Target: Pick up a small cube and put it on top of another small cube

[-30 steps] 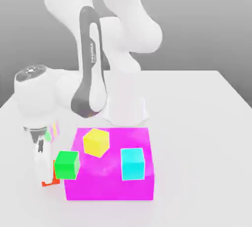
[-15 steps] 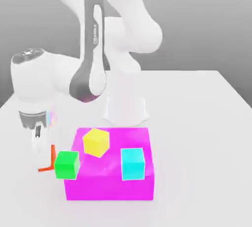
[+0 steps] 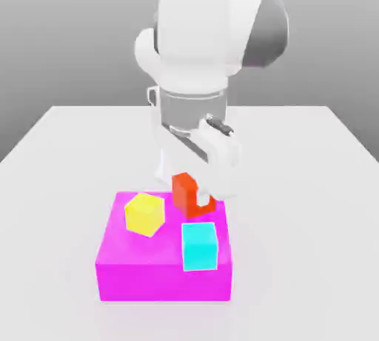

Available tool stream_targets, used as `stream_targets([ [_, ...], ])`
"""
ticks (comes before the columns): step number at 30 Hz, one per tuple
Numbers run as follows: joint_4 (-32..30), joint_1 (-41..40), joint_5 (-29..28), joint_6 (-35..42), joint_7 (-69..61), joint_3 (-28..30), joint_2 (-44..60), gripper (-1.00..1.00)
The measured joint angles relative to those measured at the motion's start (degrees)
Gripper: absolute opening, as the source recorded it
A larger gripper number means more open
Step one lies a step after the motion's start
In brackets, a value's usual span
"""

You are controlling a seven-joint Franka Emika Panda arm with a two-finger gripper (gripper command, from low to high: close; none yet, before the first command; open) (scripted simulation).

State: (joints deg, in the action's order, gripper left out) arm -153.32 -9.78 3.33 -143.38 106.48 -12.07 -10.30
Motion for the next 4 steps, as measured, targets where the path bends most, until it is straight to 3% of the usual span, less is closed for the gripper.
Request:
stream_targets([
  [1,-0.6,0.0,-0.2,-2.2,0.3,-0.2,1.7,1.00],
  [4,-0.6,0.0,-0.2,-2.2,0.3,-0.2,1.7,1.00],
])
